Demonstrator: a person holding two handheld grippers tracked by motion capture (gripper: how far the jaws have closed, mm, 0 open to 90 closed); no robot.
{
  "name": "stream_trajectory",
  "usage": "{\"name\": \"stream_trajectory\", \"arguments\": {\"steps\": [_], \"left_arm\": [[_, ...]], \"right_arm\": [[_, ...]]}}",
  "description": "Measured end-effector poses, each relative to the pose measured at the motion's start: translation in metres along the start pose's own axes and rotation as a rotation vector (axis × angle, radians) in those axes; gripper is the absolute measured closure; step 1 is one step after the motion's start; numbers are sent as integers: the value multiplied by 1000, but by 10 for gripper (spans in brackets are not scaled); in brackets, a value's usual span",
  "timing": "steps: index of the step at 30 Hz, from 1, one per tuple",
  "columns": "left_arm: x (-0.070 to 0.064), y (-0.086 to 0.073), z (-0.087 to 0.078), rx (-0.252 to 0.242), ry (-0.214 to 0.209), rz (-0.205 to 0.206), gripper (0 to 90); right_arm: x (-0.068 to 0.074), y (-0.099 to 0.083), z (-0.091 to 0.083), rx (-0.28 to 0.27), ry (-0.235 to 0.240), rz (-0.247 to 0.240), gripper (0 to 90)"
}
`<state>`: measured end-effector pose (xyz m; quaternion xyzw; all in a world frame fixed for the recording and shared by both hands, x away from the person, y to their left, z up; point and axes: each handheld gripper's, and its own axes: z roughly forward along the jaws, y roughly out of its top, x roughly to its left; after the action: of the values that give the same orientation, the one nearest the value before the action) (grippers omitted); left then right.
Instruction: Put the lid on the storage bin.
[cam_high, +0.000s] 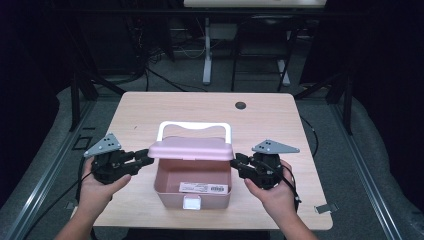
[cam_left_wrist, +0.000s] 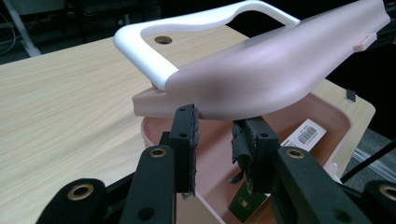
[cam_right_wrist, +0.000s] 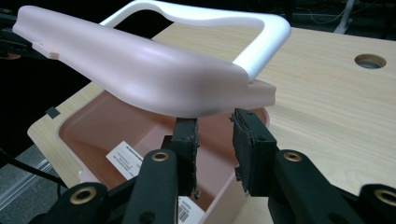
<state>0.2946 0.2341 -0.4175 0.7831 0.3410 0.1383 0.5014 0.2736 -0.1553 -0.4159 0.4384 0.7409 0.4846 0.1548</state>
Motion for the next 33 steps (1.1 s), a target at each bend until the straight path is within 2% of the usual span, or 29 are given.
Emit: {"name": "stream_trajectory", "arguments": {"steps": [10, 14, 19, 26, 33], "left_arm": [[-7, -13, -2, 8, 7, 1, 699], [-11, -20, -4, 10, 17, 5, 699], [-15, -25, -7, 16, 26, 14, 699], [-17, -36, -8, 23, 17, -1, 700], [-18, -45, -7, 37, 5, 4, 706]], "right_arm": [[-11, -15, -22, -23, -20, 48, 666], [-17, -18, -24, -25, -34, 71, 661], [-21, -22, -22, -21, -40, 87, 659], [-27, -28, -12, -13, -66, 91, 644], [-27, -33, -7, -9, -65, 102, 644]]}}
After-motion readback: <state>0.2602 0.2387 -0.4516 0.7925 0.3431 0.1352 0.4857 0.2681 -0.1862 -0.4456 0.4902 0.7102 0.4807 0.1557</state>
